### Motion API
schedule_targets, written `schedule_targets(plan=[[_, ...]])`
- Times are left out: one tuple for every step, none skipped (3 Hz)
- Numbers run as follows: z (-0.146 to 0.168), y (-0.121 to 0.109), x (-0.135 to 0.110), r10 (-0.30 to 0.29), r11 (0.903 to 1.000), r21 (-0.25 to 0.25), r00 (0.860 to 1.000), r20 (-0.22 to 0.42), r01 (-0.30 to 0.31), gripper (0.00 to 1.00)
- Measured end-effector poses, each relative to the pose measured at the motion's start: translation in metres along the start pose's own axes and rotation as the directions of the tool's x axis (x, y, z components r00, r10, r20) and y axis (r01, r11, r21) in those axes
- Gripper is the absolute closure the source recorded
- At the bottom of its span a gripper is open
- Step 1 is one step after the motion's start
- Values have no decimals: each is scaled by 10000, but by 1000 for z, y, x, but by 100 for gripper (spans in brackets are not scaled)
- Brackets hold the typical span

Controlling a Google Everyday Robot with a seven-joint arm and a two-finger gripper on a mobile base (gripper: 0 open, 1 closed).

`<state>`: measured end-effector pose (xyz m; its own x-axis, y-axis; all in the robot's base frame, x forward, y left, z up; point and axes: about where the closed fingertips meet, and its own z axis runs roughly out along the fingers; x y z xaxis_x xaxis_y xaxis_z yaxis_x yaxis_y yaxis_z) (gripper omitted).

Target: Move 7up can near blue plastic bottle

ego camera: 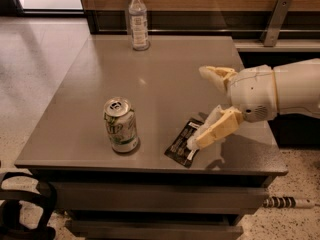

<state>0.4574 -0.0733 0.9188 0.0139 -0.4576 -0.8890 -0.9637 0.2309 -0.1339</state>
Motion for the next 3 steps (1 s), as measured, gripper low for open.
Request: schedule_targets(plan=[[23, 9, -8, 254, 9990, 333, 9949, 972, -287, 0], [23, 9, -8, 223, 9992, 320, 9953, 945, -254, 0], [35, 10, -9, 179, 9997, 140, 9927, 1194, -197, 0]])
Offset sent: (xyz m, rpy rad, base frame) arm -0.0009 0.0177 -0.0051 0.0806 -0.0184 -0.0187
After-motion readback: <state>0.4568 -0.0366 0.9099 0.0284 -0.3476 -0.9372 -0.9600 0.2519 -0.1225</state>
